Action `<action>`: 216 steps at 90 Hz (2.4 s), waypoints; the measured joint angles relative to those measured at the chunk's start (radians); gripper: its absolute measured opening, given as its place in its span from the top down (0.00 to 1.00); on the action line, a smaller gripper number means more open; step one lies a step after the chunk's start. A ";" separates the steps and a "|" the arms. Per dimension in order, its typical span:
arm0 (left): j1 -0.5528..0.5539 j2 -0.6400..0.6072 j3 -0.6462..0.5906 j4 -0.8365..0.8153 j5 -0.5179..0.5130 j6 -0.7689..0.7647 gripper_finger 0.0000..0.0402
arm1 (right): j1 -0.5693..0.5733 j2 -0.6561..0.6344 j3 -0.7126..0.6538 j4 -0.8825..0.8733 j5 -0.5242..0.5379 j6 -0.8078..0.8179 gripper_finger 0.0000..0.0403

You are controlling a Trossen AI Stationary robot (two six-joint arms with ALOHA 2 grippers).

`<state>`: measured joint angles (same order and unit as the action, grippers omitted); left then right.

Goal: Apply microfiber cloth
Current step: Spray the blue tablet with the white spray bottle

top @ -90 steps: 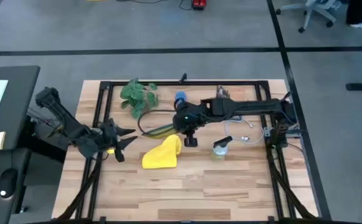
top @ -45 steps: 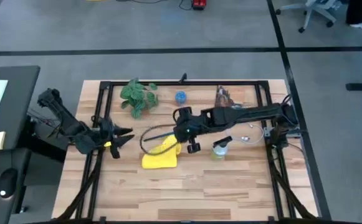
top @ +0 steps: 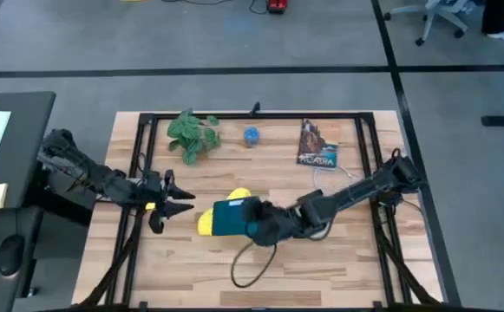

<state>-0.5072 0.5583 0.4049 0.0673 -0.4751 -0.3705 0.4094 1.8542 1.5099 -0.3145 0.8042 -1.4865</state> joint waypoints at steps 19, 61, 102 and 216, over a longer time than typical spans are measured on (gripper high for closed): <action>0.245 0.100 0.000 0.050 0.361 -0.008 0.68 | 0.012 0.000 -0.044 0.093 0.010 -0.109 0.97; 0.544 0.479 0.138 0.045 0.835 0.165 0.38 | 0.004 0.000 -0.043 0.086 0.005 -0.111 0.97; 0.584 0.867 0.354 -0.076 1.288 0.282 0.33 | 0.010 0.000 -0.043 0.059 -0.034 -0.216 0.97; 0.483 0.900 0.366 -0.227 1.105 0.350 0.99 | 0.001 -0.007 -0.043 -0.072 0.030 0.044 0.39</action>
<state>-0.0241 1.4578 0.7707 -0.1601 0.6298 -0.0200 0.4103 1.8470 1.4673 -0.3866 0.8345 -1.4428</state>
